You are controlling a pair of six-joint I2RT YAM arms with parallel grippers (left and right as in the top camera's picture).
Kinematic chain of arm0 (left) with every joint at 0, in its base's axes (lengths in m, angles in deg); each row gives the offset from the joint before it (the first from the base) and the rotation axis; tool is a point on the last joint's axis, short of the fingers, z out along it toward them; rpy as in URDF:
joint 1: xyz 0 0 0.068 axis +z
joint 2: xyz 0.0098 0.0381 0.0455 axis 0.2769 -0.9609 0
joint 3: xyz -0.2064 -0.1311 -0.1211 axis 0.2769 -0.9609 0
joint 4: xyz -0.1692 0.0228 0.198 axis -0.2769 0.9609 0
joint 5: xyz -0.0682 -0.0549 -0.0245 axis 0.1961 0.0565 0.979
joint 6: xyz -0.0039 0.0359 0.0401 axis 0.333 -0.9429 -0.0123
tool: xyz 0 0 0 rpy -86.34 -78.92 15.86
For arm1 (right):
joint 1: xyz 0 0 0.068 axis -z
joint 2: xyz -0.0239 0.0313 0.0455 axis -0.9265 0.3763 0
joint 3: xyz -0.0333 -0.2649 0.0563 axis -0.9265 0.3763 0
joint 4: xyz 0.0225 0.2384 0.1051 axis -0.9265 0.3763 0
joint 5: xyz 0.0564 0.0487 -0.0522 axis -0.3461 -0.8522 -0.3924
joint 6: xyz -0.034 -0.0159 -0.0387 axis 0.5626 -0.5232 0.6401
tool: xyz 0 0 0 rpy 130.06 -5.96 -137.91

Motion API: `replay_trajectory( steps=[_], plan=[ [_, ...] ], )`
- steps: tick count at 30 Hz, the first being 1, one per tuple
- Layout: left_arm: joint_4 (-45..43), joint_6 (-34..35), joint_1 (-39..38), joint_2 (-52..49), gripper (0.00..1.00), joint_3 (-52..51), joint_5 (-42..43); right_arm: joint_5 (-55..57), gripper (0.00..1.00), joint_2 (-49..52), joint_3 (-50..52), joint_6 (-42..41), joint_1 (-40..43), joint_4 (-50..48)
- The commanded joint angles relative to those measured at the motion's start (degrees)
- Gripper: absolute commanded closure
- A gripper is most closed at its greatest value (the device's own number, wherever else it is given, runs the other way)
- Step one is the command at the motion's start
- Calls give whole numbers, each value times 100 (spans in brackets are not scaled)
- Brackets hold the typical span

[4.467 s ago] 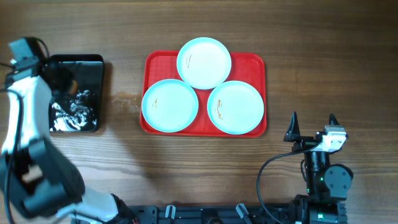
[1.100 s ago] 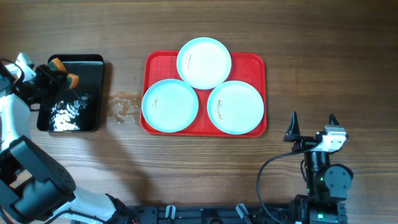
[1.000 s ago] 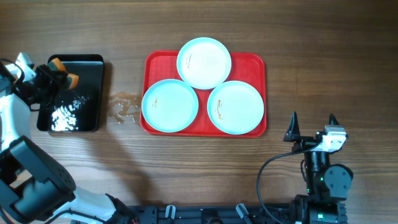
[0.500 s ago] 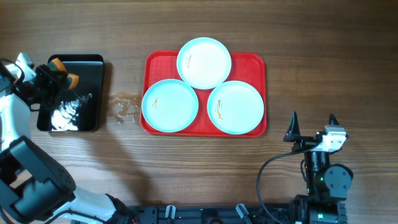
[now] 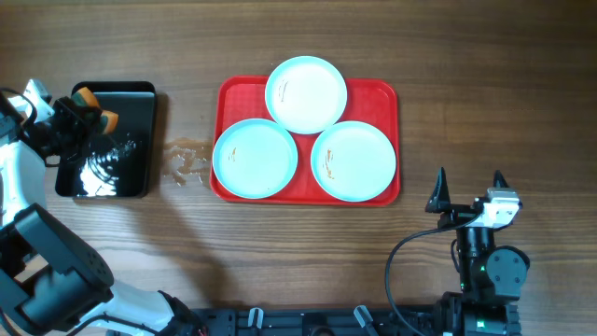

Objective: Clean dirty plates on tray and stack at the side

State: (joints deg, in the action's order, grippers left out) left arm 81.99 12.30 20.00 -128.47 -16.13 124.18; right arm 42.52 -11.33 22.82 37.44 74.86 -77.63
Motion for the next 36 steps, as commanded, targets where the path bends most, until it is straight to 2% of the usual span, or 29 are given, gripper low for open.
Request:
replay_trajectory(
  steps=[1,36],
  plan=[
    [-15,-236,4,96,96,83,87,0,0,-46,7,-50,31,-17],
    [-46,-236,4,96,96,-17,-109,0,0,-46,7,-52,28,-17]
  ],
)
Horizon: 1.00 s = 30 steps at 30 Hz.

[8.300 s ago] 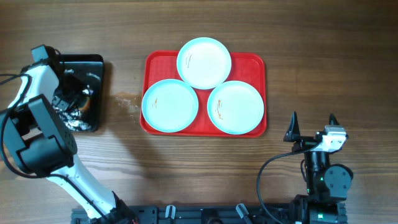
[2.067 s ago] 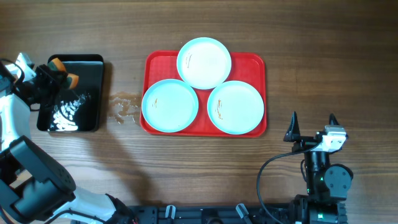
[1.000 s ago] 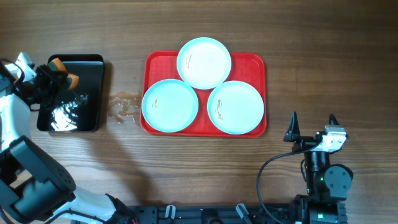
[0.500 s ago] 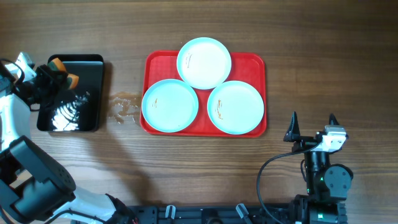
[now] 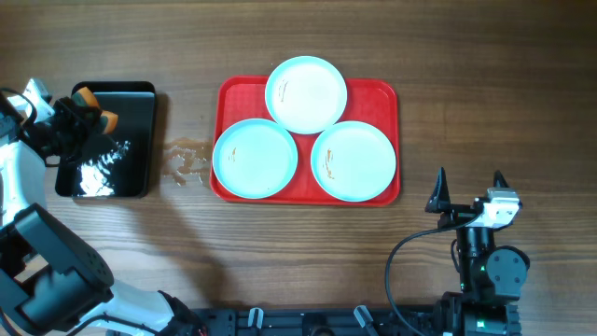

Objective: Clean dirty plates on tray and stack at the side

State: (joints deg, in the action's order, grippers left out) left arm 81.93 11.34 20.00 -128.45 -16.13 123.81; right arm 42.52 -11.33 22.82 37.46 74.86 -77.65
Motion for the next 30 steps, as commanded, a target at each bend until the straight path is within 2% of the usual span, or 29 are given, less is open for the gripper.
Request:
replay_trajectory(
  steps=[1,19,24,30],
  plan=[
    [-39,-138,4,94,96,-20,-70,0,0,-46,7,-55,28,-15],
    [-85,-144,4,94,96,-81,-72,0,0,-46,7,-55,28,-15],
    [-35,-588,4,92,96,-149,-90,0,0,-46,7,-55,28,-15],
    [-79,-586,4,83,96,-382,-319,0,0,-46,7,-55,31,-15]
  ],
)
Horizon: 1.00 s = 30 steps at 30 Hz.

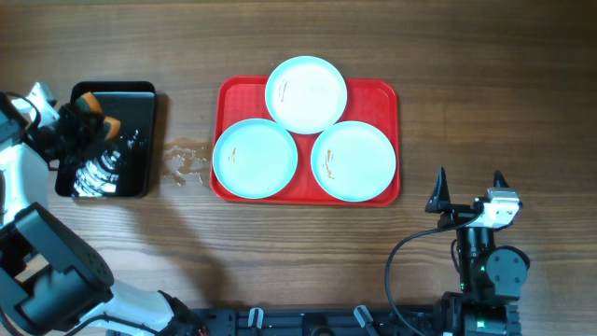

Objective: Clean dirty plates on tray and stack at the side

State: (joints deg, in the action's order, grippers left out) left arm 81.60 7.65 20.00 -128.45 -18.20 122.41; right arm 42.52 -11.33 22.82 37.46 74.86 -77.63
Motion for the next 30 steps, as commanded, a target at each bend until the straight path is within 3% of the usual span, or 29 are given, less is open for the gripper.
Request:
replay_trajectory(
  steps=[1,3,8,9,12,15,17,18,21,24,26,30],
  plan=[
    [-50,-214,4,83,96,-175,-184,0,0,-46,7,-55,28,-17],
    [-219,-210,13,122,96,-170,219,0,0,-46,7,-55,28,-17],
    [-1821,-63,133,470,96,-155,3351,0,0,-46,7,-52,31,-17],
    [-2186,149,140,531,96,-155,3578,0,0,-46,7,-52,28,-17],
    [-2924,966,138,728,96,-155,3499,0,0,-46,7,-55,28,-17],
    [-2771,960,140,765,96,-157,3279,0,0,-46,7,-52,31,-17],
    [-2229,490,138,754,96,-157,2817,0,0,-46,7,-55,28,-17],
    [-1832,136,138,754,96,-157,2398,0,0,-46,7,-55,28,-17],
    [-494,-914,96,619,96,-168,105,0,0,-46,7,-55,28,-17],
    [-229,-1204,79,299,96,-308,-1001,0,0,-46,7,-55,28,-17],
    [-361,-1023,114,173,96,-323,-625,0,0,-46,7,-52,28,-17],
    [-772,-973,133,396,96,-138,916,0,0,-46,7,-55,31,-17]
  ],
)
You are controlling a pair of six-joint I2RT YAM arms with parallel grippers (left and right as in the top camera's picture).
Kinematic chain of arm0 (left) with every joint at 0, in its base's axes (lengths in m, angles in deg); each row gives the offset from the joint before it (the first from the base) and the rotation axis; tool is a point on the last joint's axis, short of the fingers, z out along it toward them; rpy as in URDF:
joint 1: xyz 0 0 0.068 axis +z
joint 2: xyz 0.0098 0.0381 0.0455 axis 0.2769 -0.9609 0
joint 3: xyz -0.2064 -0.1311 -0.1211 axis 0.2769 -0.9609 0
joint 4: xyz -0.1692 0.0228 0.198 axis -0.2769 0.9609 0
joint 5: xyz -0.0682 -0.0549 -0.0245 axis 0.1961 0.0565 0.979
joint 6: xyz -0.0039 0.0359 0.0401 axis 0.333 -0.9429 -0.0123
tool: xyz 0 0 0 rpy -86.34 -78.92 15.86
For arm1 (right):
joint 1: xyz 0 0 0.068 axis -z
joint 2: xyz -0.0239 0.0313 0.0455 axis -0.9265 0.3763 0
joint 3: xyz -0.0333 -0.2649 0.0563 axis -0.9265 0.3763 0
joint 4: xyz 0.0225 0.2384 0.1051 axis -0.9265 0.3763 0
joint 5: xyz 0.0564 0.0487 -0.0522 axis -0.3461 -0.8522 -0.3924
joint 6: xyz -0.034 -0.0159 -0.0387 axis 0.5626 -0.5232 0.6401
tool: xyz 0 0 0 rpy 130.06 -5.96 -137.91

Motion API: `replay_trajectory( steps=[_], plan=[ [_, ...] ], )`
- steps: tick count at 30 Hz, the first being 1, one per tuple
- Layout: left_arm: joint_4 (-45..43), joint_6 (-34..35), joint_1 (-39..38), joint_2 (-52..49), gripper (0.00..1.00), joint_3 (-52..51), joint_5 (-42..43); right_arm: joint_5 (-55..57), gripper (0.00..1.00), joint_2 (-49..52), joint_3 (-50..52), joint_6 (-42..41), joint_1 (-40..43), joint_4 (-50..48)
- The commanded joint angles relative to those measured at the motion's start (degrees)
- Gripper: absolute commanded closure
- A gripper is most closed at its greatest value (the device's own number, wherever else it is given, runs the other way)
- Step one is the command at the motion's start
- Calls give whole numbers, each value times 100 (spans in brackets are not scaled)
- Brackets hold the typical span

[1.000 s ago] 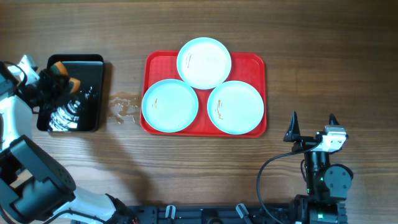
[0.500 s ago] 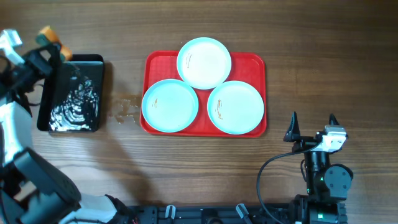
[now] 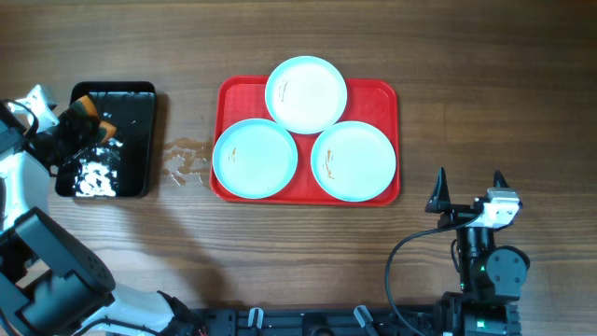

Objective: Clean dirty plates on tray and stack at the side

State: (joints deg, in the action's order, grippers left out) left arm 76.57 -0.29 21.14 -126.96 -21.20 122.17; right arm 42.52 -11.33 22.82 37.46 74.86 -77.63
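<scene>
Three white plates lie on the red tray (image 3: 224,93): one at the back (image 3: 306,94), one front left (image 3: 255,158), one front right (image 3: 354,161), each with faint orange-brown smears. My left gripper (image 3: 82,129) hangs over the black water basin (image 3: 135,103) at the far left, apparently shut on an orange sponge (image 3: 84,105); its fingers are hard to make out. My right gripper (image 3: 467,187) rests near the front right, pointing away from me, open and empty.
A small puddle of water (image 3: 187,161) lies on the wooden table between the basin and the tray. White foam or glare (image 3: 93,177) shows in the basin's near half. The right arm's base and cable sit at the front right.
My left gripper with the sponge has shifted slightly left and nearer in the basin. The white patch on the water has gathered into the near half. The plates and right arm are unchanged.
At every earlier moment my left gripper held the orange sponge over the black basin, shifting only a little while the water's ripples changed shape. The three plates stayed on the red tray and my right gripper stayed parked open.
</scene>
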Motion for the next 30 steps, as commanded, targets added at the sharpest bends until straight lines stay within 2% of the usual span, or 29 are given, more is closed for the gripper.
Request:
replay_trajectory(
  steps=[1,3,7,9,13,15,18,23,25,30],
  plan=[
    [-396,-35,20,348,96,216,1139,0,0,-46,7,-52,28,-17],
    [-723,315,15,588,96,251,1405,0,0,-46,7,-52,28,-17],
    [-831,363,15,822,96,251,1394,0,0,-46,7,-55,28,-17],
    [-605,260,0,778,96,249,1137,0,0,-46,7,-55,31,-17],
    [79,-363,-155,382,96,81,-120,0,0,-46,7,-55,28,-17],
    [129,-494,-214,81,96,-79,-271,0,0,-46,7,-55,28,-17],
    [-59,-450,-216,-275,96,-142,302,0,0,-46,7,-52,28,-17],
    [-433,-284,-26,9,96,98,1613,0,0,-46,7,-52,31,-17],
    [-531,22,44,247,96,264,1668,0,0,-46,7,-50,28,-17],
    [-767,4,101,909,96,332,1475,0,0,-46,7,-52,31,-17]
  ],
)
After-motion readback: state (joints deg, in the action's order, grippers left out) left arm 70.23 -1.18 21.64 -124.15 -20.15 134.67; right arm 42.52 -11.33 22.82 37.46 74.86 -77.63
